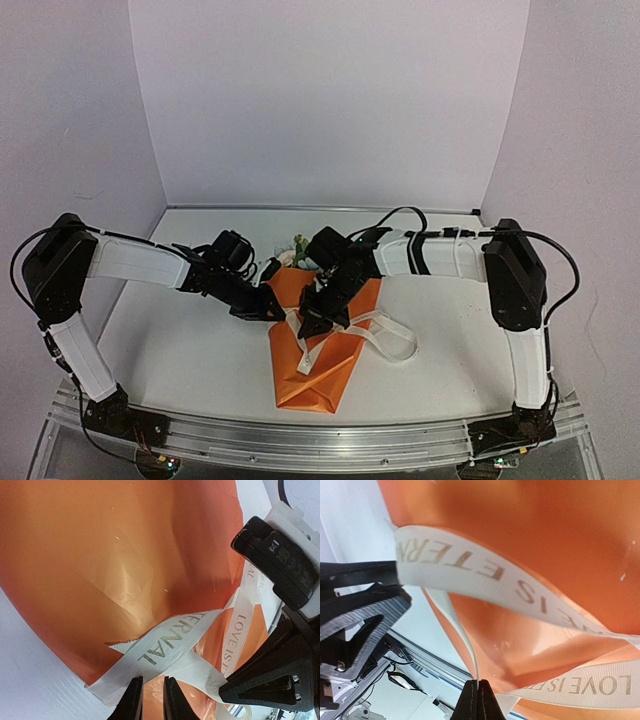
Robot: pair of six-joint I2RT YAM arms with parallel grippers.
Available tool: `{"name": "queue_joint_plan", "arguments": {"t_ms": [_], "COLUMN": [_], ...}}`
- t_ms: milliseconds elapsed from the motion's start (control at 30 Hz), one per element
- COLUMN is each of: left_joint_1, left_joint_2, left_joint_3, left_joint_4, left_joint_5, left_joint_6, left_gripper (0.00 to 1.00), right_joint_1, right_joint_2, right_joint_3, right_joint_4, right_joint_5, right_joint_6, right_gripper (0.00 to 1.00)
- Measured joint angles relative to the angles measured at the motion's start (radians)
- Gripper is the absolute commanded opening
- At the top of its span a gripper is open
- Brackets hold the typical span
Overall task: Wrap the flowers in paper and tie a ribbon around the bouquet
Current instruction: Cross the ribbon over the folded bouquet.
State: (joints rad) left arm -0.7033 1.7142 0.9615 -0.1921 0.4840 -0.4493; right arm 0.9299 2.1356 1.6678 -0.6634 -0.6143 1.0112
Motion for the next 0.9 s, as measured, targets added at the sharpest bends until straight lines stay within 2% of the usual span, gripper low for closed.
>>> {"name": "queue_joint_plan", "arguments": {"t_ms": [400,533,767,900], "left_joint_1": [-0.003,-0.004,-0.013,-0.061], "left_joint_2": [0.001,-0.012,-0.153,-0.135], "left_joint_3": [-0.007,-0.030,-0.040,0.009], "left_joint_4": [0.003,0.005,-0.013,-0.049], "left_joint_5": [0.021,-0.021,-0.171,-0.248], "left_joint_6": [0.005,0.004,0.021,0.069], "left_gripper": [0.13,0.19,0.34,0.39], "right_joint_1": [-0.015,-0.015,-0.015,-0.015], "right_joint_2": [0.043,0.043,0.043,0.043], "right_joint_3": [0.031,0.039,0.031,0.031], "right_joint_4": [-0.023,-0.028,-0.035,-0.037], "right_joint_5": [0.006,0.006,0.017,0.020], "right_joint_6": [-0.005,-0.006,-0.016,-0.016], "right_gripper": [0.00,0.00,0.00,0.00]}}
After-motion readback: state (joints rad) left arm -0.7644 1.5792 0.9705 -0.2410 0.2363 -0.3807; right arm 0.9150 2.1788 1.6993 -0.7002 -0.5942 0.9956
